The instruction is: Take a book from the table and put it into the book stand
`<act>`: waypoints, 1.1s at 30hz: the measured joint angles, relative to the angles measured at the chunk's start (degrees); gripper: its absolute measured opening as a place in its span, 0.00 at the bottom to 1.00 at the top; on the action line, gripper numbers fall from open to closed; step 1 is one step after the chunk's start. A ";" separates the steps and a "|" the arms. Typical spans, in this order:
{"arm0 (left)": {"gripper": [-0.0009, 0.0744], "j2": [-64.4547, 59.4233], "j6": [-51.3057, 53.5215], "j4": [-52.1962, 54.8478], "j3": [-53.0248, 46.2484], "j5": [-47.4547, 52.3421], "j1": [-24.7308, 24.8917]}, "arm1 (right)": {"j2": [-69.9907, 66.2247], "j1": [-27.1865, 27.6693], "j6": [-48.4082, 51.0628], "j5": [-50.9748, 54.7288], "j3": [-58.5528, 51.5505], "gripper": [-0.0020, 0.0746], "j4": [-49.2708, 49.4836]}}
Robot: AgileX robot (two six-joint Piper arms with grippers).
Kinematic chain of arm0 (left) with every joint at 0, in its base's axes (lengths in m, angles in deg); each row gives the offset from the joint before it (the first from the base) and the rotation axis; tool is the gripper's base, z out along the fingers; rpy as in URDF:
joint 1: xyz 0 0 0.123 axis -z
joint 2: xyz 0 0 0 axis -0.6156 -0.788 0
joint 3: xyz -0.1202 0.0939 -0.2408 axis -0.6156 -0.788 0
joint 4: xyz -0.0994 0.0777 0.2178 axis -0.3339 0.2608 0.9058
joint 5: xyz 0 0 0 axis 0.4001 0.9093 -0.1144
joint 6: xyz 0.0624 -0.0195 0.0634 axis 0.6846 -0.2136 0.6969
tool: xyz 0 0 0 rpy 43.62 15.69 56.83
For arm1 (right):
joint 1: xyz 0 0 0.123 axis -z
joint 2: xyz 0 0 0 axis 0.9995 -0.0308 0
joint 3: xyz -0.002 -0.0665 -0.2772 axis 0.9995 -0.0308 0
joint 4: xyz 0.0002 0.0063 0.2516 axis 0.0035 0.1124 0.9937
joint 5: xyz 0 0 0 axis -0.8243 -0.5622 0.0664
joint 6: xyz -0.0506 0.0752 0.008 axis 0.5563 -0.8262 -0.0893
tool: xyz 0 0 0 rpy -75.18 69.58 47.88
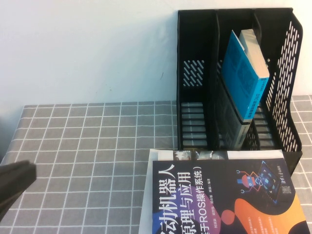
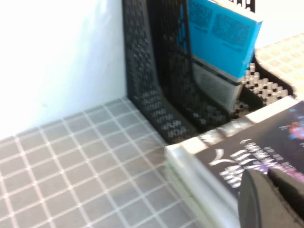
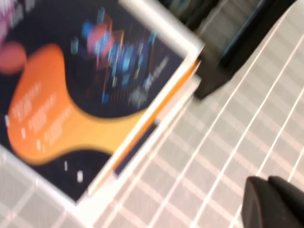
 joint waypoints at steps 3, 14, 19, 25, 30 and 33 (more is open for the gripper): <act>0.01 2.59 0.39 3.44 -3.84 -2.48 0.00 | 7.17 0.00 -2.97 -5.87 -5.06 0.02 0.00; 0.01 3.15 0.65 7.80 -6.11 -4.35 0.00 | 33.75 0.00 -9.30 -19.29 -31.14 0.02 1.64; 0.01 3.15 0.65 7.80 -6.11 -3.62 0.00 | 40.87 0.00 -9.53 -22.03 -37.03 0.02 6.16; 0.01 3.15 0.65 7.80 -6.11 -3.40 0.00 | 42.35 0.00 -9.53 -23.74 -37.72 0.02 8.51; 0.01 3.15 0.65 7.80 -6.11 -3.40 0.00 | 42.35 0.00 -9.53 -23.95 -37.72 0.02 8.60; 0.01 3.15 0.65 7.80 -6.11 -3.37 0.00 | 42.35 0.00 -9.53 -24.17 -37.72 0.02 8.60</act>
